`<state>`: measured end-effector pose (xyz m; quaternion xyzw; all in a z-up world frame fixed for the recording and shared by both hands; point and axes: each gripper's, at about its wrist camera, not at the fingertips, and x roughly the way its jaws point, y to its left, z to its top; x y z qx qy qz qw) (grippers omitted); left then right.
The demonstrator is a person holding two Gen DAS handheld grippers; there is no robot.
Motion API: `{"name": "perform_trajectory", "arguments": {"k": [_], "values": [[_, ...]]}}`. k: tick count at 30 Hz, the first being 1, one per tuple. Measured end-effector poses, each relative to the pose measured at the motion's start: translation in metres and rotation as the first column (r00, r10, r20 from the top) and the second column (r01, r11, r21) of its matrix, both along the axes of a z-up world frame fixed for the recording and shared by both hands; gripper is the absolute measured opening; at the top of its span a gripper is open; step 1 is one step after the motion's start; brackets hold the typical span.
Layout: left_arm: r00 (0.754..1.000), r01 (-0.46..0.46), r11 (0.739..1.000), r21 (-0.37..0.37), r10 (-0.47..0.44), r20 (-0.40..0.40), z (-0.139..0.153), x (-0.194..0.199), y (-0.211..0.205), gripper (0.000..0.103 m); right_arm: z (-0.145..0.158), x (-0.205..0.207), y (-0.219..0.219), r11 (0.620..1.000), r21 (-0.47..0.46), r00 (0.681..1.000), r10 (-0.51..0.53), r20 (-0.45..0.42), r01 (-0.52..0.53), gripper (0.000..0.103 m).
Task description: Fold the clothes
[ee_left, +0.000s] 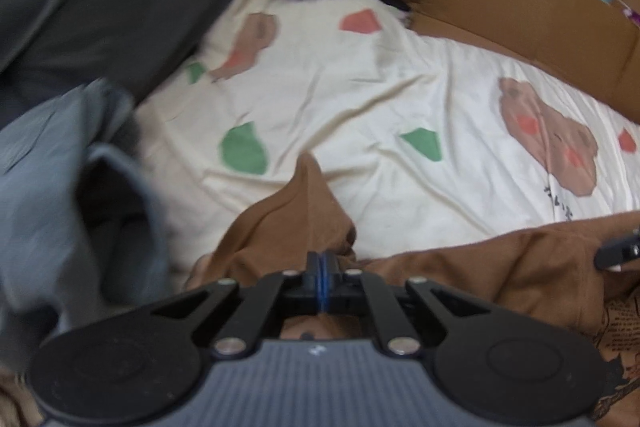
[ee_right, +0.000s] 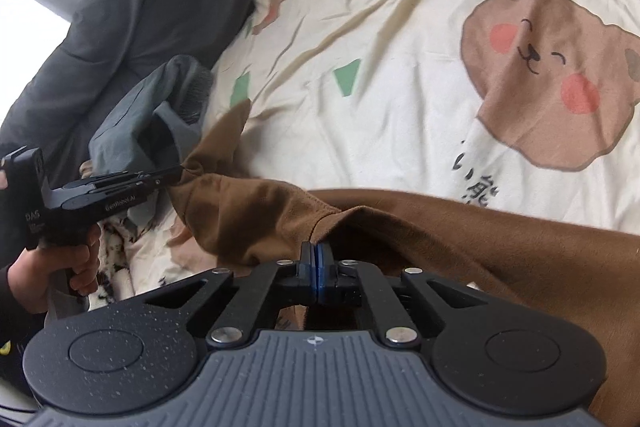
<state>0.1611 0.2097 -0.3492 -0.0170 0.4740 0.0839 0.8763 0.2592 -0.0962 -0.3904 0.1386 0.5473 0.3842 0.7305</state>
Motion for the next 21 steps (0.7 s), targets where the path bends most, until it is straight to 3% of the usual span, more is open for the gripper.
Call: {"name": "perform_trajectory", "arguments": {"k": [13, 19, 21], "values": [[0.988, -0.141, 0.988, -0.066, 0.135, -0.079, -0.021, -0.053, 0.013, 0.001, -0.004, -0.034, -0.001, 0.998, -0.025, 0.998, 0.054, -0.013, -0.054, 0.0], [0.978, -0.152, 0.985, -0.08, 0.138, -0.156, -0.042, -0.06, 0.013, 0.002, -0.013, -0.046, 0.002, 0.993, -0.071, 0.996, 0.093, -0.002, -0.093, 0.0], [0.975, -0.136, 0.987, -0.083, 0.118, -0.19, -0.043, -0.062, 0.012, 0.008, -0.013, -0.049, 0.003, 0.991, -0.079, 0.994, 0.106, -0.005, -0.106, 0.0]]}}
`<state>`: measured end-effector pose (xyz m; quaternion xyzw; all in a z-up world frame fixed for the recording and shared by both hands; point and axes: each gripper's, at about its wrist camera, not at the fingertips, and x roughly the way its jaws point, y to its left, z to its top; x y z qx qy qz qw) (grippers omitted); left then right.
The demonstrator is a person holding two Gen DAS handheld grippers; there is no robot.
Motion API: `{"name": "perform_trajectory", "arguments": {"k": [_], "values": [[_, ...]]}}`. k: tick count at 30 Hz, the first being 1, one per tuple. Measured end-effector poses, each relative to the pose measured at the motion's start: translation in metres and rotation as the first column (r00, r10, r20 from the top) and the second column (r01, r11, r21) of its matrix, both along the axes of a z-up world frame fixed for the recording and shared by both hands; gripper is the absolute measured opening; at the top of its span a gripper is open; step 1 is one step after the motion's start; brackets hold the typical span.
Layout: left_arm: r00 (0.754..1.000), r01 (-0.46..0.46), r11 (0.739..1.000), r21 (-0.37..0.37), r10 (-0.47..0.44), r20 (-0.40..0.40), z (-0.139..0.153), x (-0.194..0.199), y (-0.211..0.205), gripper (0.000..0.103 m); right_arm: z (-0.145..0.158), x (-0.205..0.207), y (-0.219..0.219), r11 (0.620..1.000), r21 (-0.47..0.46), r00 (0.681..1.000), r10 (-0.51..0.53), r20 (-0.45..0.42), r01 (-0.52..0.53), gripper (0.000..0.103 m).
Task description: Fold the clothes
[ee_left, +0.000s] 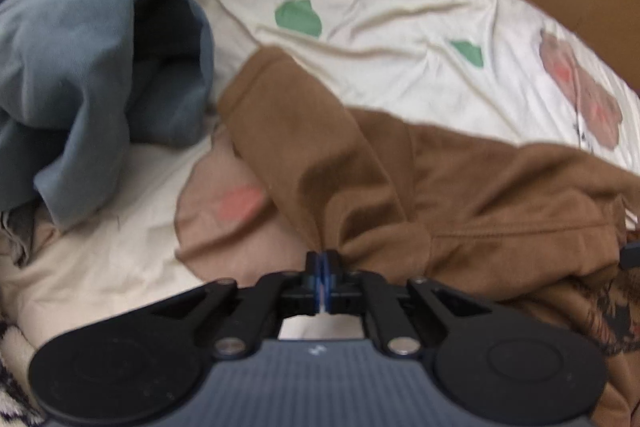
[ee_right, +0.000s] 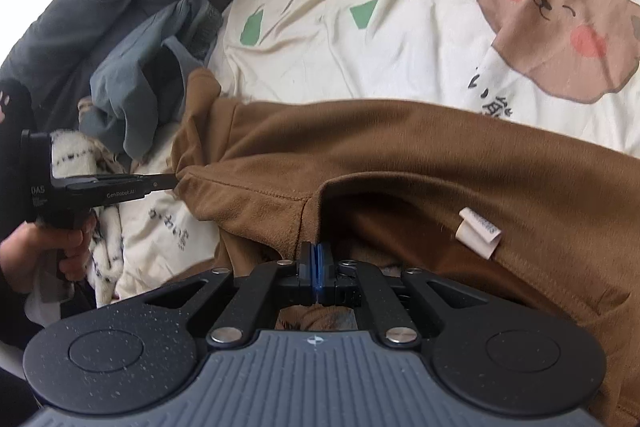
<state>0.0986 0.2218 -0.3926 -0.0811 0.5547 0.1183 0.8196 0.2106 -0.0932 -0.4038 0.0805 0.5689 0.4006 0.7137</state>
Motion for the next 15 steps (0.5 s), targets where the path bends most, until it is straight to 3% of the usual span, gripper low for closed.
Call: {"name": "perform_trajectory", "arguments": {"k": [8, 9, 12, 15], "values": [[0.979, 0.205, 0.978, 0.043, -0.204, -0.02, 0.026, -0.001, -0.013, 0.009, 0.012, -0.002, -0.018, 1.0, 0.027, 1.0, 0.014, 0.004, -0.014, 0.002], [0.972, 0.234, 0.971, 0.046, -0.234, -0.021, 0.029, 0.001, -0.014, 0.013, 0.014, -0.003, -0.021, 1.0, 0.027, 1.0, 0.013, 0.008, -0.014, 0.002], [0.942, 0.336, 0.939, 0.066, -0.335, -0.028, 0.037, 0.01, -0.025, 0.024, 0.016, -0.007, -0.029, 1.0, 0.028, 1.0, 0.011, 0.014, -0.011, 0.002], [0.898, 0.441, 0.893, 0.09, -0.438, -0.044, 0.041, 0.02, -0.038, 0.026, 0.018, -0.01, -0.036, 1.0, 0.025, 1.0, 0.007, 0.019, -0.008, 0.003]]}}
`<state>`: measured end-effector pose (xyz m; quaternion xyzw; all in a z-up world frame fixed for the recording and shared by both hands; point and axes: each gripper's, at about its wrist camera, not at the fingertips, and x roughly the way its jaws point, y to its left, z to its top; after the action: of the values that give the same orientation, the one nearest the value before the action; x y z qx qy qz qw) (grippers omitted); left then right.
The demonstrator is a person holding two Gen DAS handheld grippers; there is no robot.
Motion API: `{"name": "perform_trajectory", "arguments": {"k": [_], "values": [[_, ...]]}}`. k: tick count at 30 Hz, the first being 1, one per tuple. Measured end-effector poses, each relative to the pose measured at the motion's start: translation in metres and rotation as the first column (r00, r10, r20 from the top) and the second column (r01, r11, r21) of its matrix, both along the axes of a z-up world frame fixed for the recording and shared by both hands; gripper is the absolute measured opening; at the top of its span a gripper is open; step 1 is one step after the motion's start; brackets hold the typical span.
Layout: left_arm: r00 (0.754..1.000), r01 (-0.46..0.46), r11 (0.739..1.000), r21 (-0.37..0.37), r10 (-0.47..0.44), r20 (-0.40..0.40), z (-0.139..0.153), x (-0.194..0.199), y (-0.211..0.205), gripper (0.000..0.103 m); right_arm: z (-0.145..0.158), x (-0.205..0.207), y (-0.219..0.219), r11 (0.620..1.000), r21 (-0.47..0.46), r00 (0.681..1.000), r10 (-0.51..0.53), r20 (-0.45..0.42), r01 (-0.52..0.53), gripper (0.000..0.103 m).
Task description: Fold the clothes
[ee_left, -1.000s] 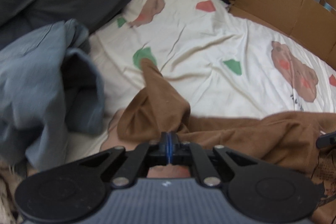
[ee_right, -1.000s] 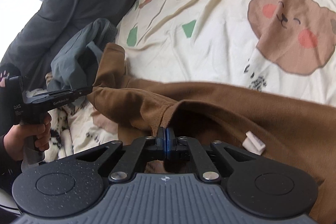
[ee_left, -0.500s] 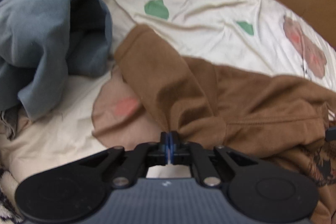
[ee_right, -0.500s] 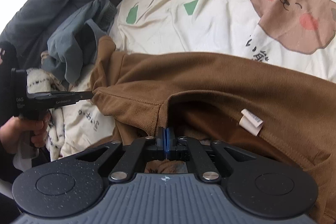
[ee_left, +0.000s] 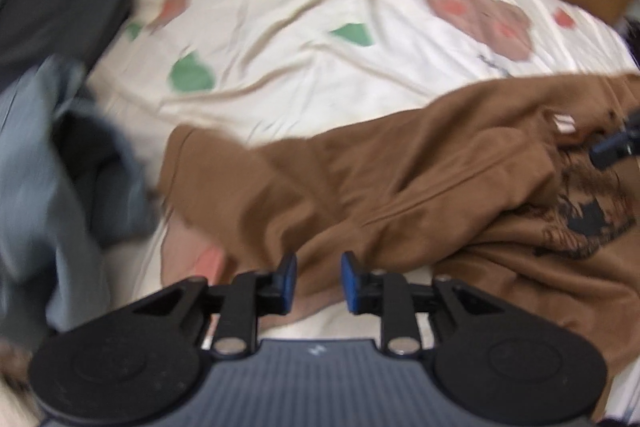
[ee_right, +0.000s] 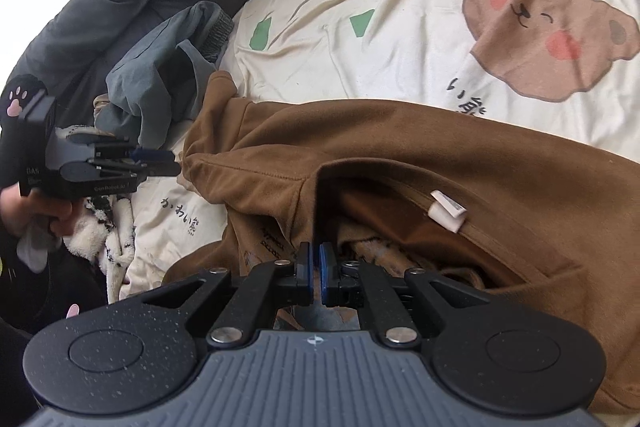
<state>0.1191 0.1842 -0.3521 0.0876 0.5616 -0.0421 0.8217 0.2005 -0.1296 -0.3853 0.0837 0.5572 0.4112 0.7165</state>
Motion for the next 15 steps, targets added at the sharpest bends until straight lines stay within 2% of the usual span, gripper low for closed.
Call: {"name": "perform_trajectory", "arguments": {"k": [3, 5, 9, 15], "values": [[0.991, 0.132, 0.99, 0.038, -0.132, -0.02, 0.002, 0.013, -0.013, 0.026, 0.001, -0.002, -0.006, 1.0, 0.002, 1.0, -0.01, 0.005, 0.01, 0.007], [0.967, 0.254, 0.965, 0.057, -0.251, -0.052, 0.004, 0.025, -0.023, 0.026, 0.001, -0.002, -0.011, 1.0, 0.007, 1.0, -0.019, 0.003, 0.019, 0.007], [0.891, 0.45, 0.89, 0.072, -0.441, -0.107, 0.007, 0.036, -0.036, 0.031, 0.0, -0.001, -0.021, 0.999, 0.004, 0.999, -0.042, 0.0, 0.042, 0.007], [0.776, 0.618, 0.781, 0.09, -0.588, -0.228, -0.007, 0.048, -0.045, 0.033, 0.001, -0.002, -0.034, 0.998, 0.005, 0.998, -0.067, 0.002, 0.067, 0.007]]}}
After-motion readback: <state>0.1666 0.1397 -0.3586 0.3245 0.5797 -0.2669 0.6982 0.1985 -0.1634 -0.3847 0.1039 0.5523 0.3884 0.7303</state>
